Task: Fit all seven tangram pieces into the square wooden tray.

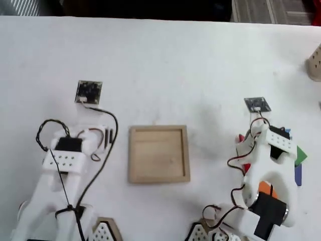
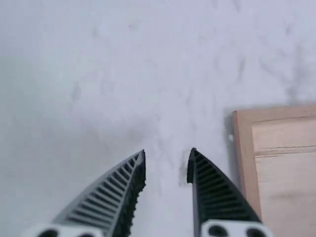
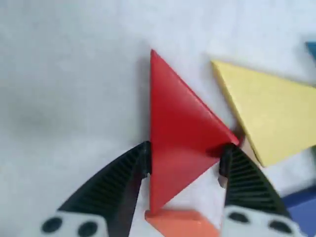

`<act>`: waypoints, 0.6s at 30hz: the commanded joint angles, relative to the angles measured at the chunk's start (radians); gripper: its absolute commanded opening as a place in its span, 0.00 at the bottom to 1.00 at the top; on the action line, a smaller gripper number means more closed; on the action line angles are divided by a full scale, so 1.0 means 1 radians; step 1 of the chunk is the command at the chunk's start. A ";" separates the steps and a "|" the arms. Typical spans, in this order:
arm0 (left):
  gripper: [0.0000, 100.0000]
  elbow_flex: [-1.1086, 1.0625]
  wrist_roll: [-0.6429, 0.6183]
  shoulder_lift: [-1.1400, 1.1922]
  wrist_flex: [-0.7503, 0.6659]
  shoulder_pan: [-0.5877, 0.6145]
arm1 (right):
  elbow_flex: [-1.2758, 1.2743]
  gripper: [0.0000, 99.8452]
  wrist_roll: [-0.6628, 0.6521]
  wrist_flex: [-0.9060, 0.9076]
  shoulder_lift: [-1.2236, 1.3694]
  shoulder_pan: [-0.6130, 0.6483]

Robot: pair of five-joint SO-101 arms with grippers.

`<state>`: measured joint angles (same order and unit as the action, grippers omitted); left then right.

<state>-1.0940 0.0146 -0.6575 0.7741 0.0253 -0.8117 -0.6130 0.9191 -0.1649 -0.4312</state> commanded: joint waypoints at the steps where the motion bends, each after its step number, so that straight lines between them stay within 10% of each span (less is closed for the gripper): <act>1: 0.16 0.006 0.009 0.002 -0.018 0.004 | 0.000 0.23 0.011 -0.024 -0.041 -0.027; 18: 0.16 0.006 0.009 0.002 -0.017 0.005 | 0.117 0.23 -0.025 0.004 0.183 -0.018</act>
<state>-1.0940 0.0146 -0.6575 0.7741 0.0253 -0.7350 -0.6068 0.9068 -0.0407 -0.4419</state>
